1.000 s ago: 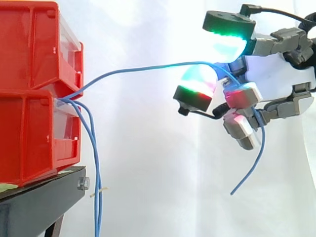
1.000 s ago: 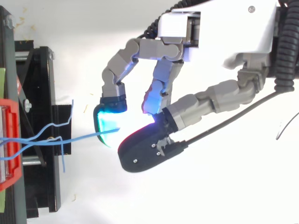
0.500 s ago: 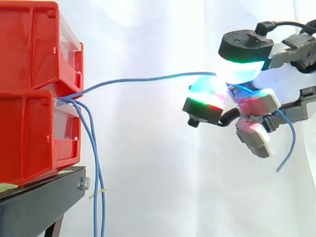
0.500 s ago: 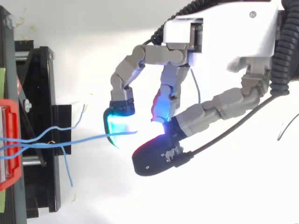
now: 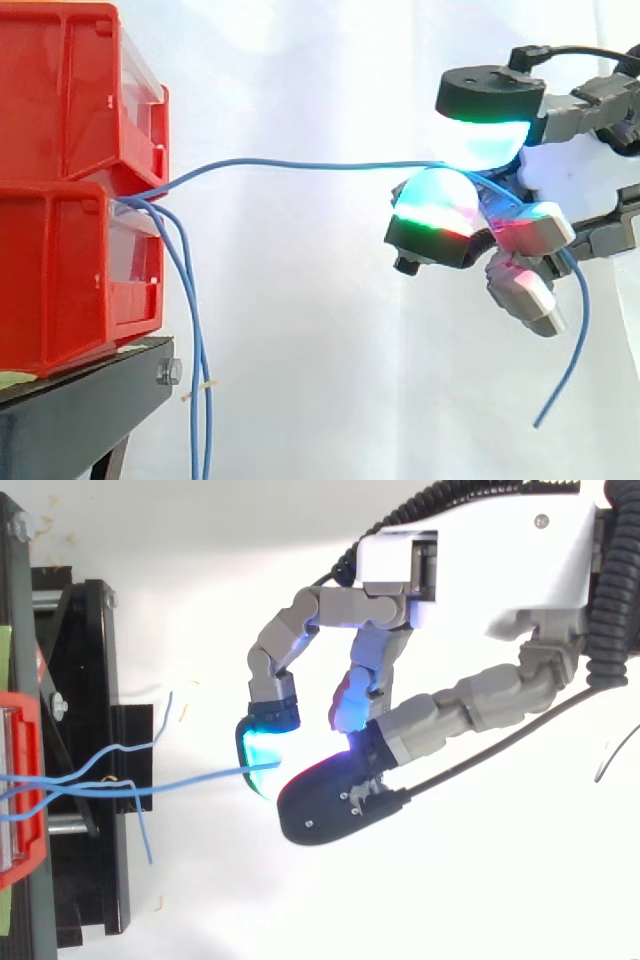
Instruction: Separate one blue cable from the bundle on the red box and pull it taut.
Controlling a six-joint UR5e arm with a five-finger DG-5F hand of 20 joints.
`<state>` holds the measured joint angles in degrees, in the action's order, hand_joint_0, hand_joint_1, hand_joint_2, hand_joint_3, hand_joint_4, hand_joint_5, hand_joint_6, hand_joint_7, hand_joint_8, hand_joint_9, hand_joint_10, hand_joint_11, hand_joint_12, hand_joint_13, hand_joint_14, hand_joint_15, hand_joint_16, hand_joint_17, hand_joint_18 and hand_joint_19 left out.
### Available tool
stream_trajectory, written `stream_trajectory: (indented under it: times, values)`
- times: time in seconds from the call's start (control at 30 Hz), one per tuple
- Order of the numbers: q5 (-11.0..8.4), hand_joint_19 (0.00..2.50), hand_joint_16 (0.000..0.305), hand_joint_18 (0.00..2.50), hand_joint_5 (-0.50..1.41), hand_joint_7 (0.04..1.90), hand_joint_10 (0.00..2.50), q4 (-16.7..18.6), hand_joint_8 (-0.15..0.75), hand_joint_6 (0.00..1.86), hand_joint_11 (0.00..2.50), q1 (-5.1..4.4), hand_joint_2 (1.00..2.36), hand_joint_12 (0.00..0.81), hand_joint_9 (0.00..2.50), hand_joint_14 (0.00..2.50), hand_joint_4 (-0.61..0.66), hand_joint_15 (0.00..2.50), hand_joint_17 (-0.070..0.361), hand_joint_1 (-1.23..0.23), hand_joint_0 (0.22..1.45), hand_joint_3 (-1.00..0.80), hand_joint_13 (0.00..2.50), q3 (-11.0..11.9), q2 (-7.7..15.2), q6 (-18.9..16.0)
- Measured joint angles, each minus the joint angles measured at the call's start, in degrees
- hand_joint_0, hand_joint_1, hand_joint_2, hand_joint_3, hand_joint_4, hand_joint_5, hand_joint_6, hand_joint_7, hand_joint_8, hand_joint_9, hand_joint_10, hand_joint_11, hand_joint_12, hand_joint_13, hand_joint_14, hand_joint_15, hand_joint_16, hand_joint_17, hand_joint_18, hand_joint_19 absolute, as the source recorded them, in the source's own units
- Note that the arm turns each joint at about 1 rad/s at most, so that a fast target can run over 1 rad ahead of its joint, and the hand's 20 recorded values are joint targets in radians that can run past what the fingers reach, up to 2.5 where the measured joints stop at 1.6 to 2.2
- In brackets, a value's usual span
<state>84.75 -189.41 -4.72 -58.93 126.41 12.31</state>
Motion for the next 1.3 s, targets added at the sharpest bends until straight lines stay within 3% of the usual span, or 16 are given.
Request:
stream_trajectory:
  times: [0.17, 0.37, 0.77, 1.07, 1.3]
  values:
    - [-0.02, 0.57, 0.058, 1.06, -0.03, 0.88, 0.03, -0.1, 0.296, 0.92, 0.67, 0.00, 1.02, 0.430, 1.33, 0.02, 0.11, 0.60, 0.131, -0.88, 0.62, -0.13, 1.08, 0.0, 0.0, 0.0]
    - [0.11, 0.53, 0.070, 1.09, -0.01, 0.88, 0.02, -0.2, 0.318, 0.90, 0.56, -0.02, 1.01, 0.477, 1.31, 0.02, 0.08, 0.56, 0.157, -0.76, 0.59, -0.13, 1.08, 0.4, 0.0, 0.0]
    - [-0.12, 0.53, 0.073, 1.05, -0.01, 0.90, 0.02, -1.3, 0.334, 0.89, 0.50, 0.02, 1.05, 0.504, 1.27, 0.02, 0.05, 0.54, 0.165, -0.71, 0.57, -0.17, 1.04, 0.5, -1.5, 2.2]
    - [-0.24, 0.40, 0.070, 0.84, 0.00, 0.91, 0.01, -4.0, 0.302, 0.87, 0.13, -0.01, 1.22, 0.472, 0.87, 0.01, 0.01, 0.31, 0.157, -0.66, 0.54, -0.24, 0.78, 0.5, -2.1, 3.1]
    - [-0.05, 0.23, 0.066, 0.49, -0.01, 0.87, 0.00, -2.3, 0.261, 0.86, 0.00, -0.02, 1.17, 0.446, 0.57, 0.00, -0.01, 0.15, 0.149, -0.67, 0.56, -0.27, 0.51, -1.1, -2.1, 3.2]
